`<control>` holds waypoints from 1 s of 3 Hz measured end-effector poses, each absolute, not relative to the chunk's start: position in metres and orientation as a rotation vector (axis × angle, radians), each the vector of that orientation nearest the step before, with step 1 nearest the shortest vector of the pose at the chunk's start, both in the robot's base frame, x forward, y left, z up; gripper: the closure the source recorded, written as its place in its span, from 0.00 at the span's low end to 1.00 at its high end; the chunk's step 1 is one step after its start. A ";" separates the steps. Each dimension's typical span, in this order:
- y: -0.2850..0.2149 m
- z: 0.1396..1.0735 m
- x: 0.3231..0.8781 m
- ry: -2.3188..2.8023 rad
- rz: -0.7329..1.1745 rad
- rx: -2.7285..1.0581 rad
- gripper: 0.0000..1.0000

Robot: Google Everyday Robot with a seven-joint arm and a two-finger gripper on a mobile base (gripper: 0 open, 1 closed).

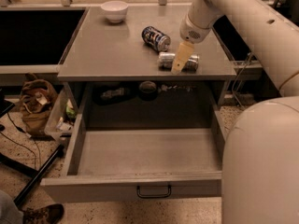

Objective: Place redbull can into top drawer

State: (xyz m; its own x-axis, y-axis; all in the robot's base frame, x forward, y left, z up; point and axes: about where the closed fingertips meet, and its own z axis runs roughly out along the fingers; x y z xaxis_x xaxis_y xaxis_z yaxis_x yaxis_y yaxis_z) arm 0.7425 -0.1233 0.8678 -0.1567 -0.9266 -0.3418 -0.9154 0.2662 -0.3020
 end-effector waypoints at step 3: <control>-0.116 0.852 0.740 2.096 0.003 -1.693 0.64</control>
Offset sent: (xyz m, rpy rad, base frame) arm -0.0022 0.0066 -0.0144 0.0008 0.0305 0.0167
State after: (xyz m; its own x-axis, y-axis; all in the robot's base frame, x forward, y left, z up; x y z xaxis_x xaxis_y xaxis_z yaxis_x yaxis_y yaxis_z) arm 0.7399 -0.1158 0.8515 -0.1510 -0.9292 -0.3373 -0.9301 0.2491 -0.2699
